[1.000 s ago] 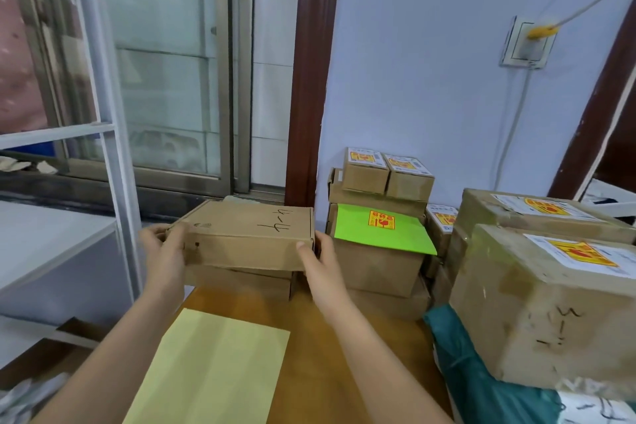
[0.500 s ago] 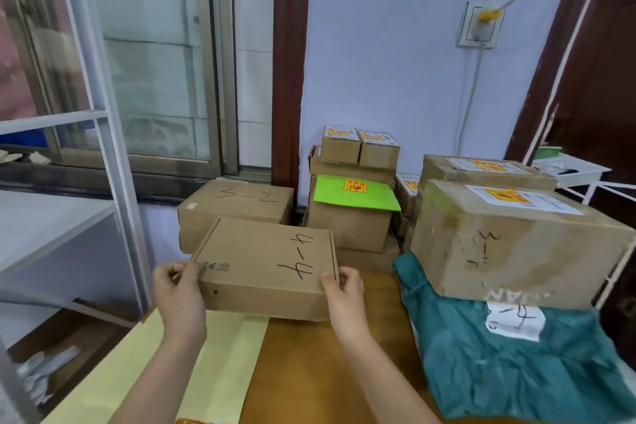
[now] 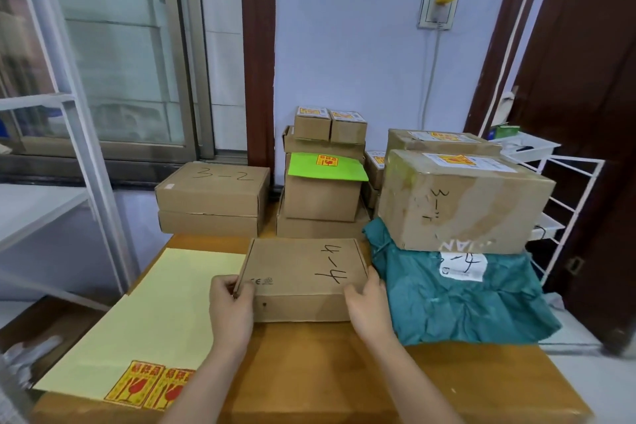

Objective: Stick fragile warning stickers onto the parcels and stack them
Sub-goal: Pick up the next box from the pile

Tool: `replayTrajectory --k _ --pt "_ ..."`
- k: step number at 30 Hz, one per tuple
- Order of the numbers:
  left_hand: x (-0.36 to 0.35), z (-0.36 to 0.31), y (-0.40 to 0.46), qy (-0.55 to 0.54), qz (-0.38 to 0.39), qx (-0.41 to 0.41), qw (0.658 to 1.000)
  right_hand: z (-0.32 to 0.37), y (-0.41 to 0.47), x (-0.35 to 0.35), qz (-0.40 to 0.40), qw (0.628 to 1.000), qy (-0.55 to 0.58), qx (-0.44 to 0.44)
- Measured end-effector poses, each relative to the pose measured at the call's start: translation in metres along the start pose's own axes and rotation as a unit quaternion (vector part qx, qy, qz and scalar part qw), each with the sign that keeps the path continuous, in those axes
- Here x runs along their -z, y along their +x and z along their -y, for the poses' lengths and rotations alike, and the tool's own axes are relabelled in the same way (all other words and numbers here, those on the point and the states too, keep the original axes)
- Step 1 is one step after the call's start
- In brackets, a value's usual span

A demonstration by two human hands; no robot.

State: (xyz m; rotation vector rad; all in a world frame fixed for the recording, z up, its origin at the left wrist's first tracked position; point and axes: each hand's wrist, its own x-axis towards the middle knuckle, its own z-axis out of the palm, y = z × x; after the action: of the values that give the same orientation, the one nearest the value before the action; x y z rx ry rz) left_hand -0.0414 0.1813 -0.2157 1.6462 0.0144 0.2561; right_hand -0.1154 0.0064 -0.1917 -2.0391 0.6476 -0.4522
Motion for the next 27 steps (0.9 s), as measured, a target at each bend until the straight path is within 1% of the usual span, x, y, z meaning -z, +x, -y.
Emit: replayTrajectory --k 5,11,12,14,16,18,20,22,24,25,27 --pt "0.004 0.004 0.001 0.11 0.084 -0.032 0.99 -0.001 -0.011 0.003 0.017 0.994 -0.106 0.027" --pt "0.02 0.0 0.006 0.178 0.151 -0.049 0.971 -0.002 -0.018 0.003 0.021 0.991 -0.125 0.045" --pt "0.024 0.001 0.008 0.186 0.154 -0.055 0.969 -0.003 -0.017 0.002 0.015 0.99 -0.132 0.055" --pt "0.035 0.002 0.011 0.2 0.136 -0.066 0.968 -0.006 -0.017 0.0 -0.002 0.982 -0.166 0.088" --pt "0.049 0.004 0.016 0.229 0.107 -0.076 0.964 -0.01 -0.02 -0.006 -0.027 0.963 -0.225 0.146" --pt "0.063 0.009 0.021 0.274 0.098 -0.084 0.953 -0.01 -0.027 -0.014 -0.038 0.94 -0.27 0.205" --pt "0.073 0.015 0.025 0.329 0.103 -0.092 0.934 -0.006 -0.039 -0.026 -0.032 0.921 -0.299 0.249" --pt "0.08 0.023 0.027 0.361 0.113 -0.097 0.92 -0.002 -0.051 -0.04 -0.019 0.904 -0.303 0.3" --pt "0.086 0.027 0.028 0.375 0.117 -0.101 0.914 0.002 -0.062 -0.055 0.031 0.892 -0.274 0.358" --pt "0.09 0.028 0.029 0.383 0.116 -0.103 0.911 0.004 -0.067 -0.063 0.072 0.891 -0.255 0.37" --pt "0.094 0.029 0.028 0.401 0.129 -0.11 0.9 0.009 -0.072 -0.071 0.126 0.888 -0.234 0.374"
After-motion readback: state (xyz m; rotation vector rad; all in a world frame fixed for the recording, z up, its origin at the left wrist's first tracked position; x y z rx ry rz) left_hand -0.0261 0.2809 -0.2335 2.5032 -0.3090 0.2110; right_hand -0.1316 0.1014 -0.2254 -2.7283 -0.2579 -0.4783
